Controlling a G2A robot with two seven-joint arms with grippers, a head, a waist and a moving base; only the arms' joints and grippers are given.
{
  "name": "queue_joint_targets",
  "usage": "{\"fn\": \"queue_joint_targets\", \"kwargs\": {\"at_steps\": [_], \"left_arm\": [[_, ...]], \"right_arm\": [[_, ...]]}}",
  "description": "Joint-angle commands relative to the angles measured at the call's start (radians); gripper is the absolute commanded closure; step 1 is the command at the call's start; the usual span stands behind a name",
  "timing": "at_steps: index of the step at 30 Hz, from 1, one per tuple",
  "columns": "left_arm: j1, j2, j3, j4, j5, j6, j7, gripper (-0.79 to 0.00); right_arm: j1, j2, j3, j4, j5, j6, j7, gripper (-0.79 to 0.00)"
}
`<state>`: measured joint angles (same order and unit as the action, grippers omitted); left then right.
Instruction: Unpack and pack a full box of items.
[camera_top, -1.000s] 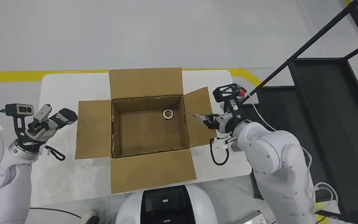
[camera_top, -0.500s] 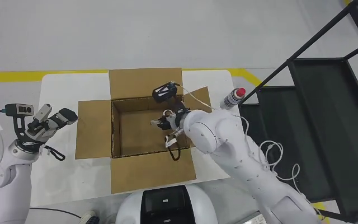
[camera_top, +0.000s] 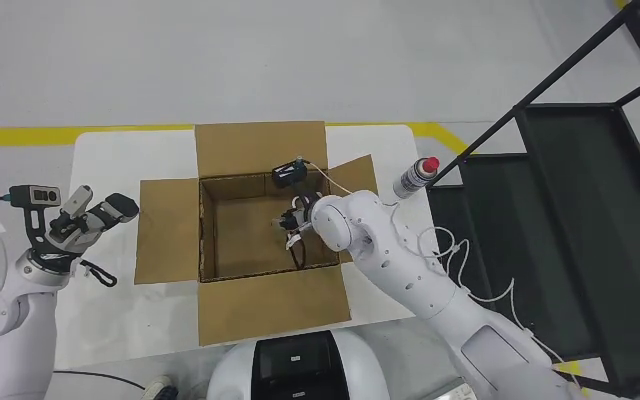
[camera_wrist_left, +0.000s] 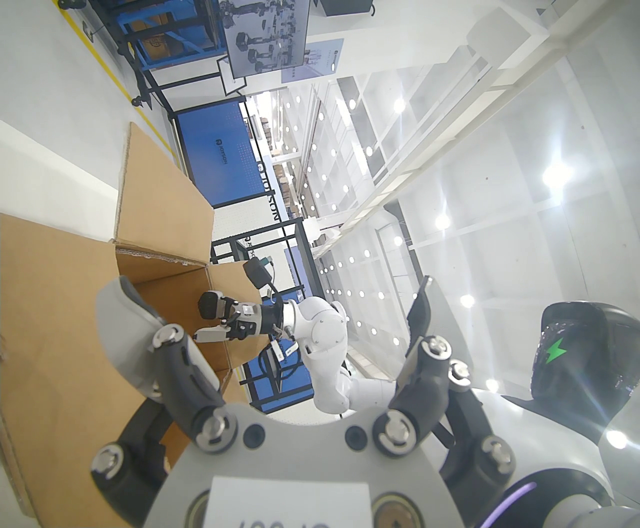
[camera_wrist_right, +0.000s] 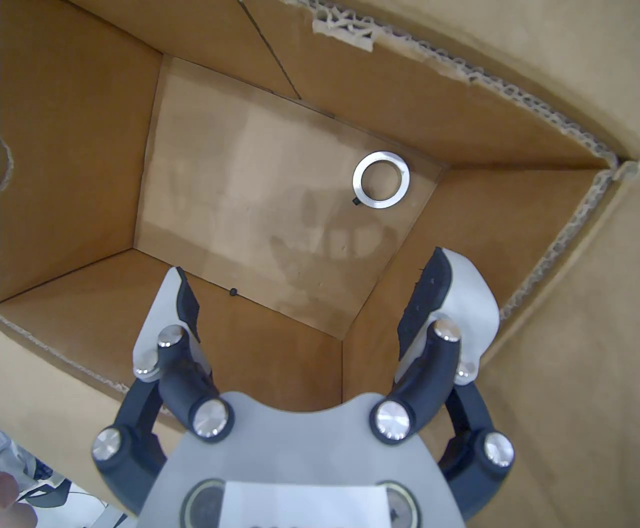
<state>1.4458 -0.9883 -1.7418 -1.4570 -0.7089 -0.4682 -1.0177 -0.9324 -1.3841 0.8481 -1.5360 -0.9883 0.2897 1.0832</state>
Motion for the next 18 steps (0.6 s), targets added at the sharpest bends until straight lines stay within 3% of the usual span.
{"fn": "queue_joint_targets", "kwargs": {"at_steps": [1,6,18], "left_arm": [[0.000,0.000,0.000,0.000,0.000,0.000,0.000,-0.785],[0.000,0.000,0.000,0.000,0.000,0.000,0.000,-0.785],[0.000,0.000,0.000,0.000,0.000,0.000,0.000,-0.785]], "right_arm": [[-0.011,-0.003,0.000,0.019,0.015,-0.006,-0.052,-0.785],[-0.021,-0.013,-0.008,0.074,0.009,0.018,-0.152,-0.785],[0.013,-0.046,-0.036,0.187,0.050,0.066,-0.240,-0.785]]}}
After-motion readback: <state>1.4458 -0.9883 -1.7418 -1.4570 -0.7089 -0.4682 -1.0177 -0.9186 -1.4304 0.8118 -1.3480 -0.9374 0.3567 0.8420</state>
